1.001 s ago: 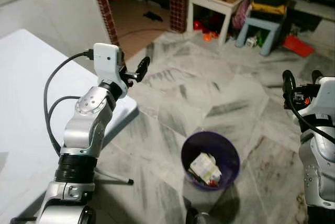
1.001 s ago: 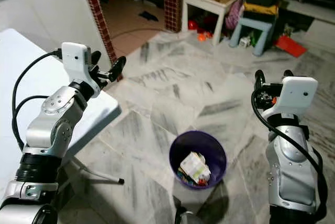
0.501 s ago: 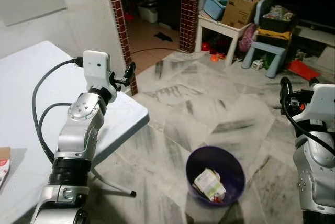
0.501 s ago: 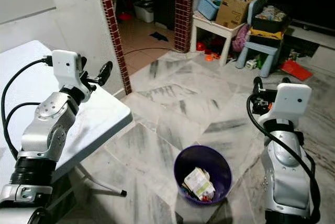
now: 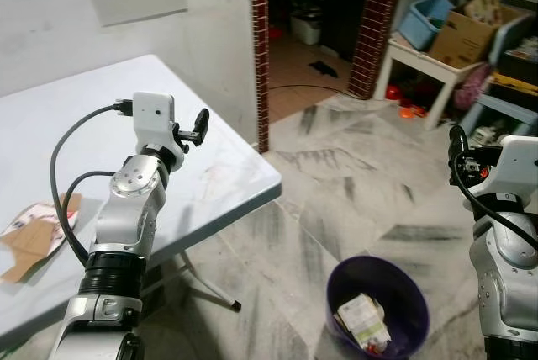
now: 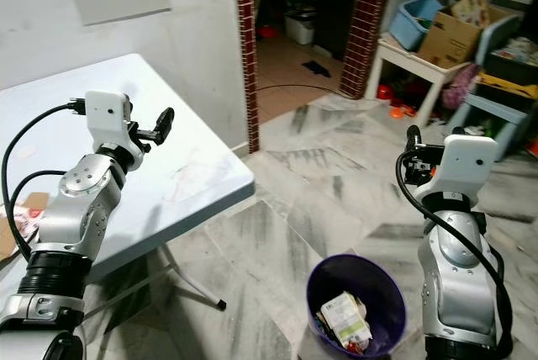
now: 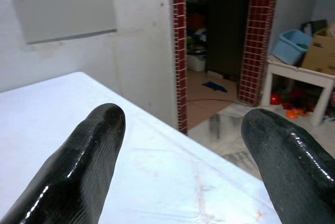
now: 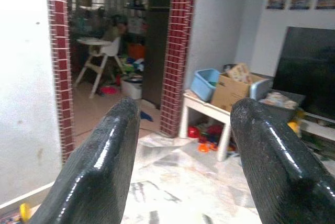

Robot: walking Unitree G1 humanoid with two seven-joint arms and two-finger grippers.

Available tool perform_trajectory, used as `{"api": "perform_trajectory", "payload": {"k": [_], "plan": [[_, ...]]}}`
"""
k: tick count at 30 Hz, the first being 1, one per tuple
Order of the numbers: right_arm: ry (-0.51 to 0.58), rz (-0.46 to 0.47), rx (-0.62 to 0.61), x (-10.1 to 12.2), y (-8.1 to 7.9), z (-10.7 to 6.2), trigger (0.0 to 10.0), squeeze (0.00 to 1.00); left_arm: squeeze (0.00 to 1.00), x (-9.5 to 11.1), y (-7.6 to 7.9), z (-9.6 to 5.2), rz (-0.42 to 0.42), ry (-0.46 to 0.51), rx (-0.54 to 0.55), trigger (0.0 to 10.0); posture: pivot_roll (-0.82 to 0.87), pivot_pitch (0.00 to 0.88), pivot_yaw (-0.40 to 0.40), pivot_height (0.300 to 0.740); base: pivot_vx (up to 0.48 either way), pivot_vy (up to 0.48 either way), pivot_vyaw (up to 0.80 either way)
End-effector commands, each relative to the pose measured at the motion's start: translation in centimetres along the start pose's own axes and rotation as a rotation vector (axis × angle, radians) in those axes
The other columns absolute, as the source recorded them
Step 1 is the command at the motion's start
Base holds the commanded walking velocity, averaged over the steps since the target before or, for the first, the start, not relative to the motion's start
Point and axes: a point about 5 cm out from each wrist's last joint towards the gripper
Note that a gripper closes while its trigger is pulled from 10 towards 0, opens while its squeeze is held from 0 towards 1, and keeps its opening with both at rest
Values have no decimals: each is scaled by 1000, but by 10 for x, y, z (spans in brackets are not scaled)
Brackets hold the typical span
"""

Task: Picking trash to rubbish bin

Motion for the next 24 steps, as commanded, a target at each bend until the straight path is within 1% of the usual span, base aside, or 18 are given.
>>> {"api": "perform_trajectory", "payload": {"k": [1, 8, 24], "plan": [[2, 3, 1, 0, -1, 1, 10000, 0, 0, 4, 1, 3, 4, 13, -2, 10000, -80, 0, 25, 740, 0, 0, 800], [-11, -4, 15, -3, 0, 2, 10000, 0, 0, 1, 4, 2, -33, 5, 1, 10000, -75, 0, 7, 740, 0, 0, 800], [-18, -8, 66, -3, -5, 3, 10000, 0, 0, -7, 8, -2, -51, -15, 21, 10000, -70, 0, -17, 740, 0, 0, 800]]}}
Point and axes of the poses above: a point about 5 cm out from each wrist's last joint towards the gripper, its own z axis pointing out of the wrist towards the gripper, its own x axis along the axis of the wrist's last joint, y = z × x, and after that the axes turned 5 degrees about -z, right-handed
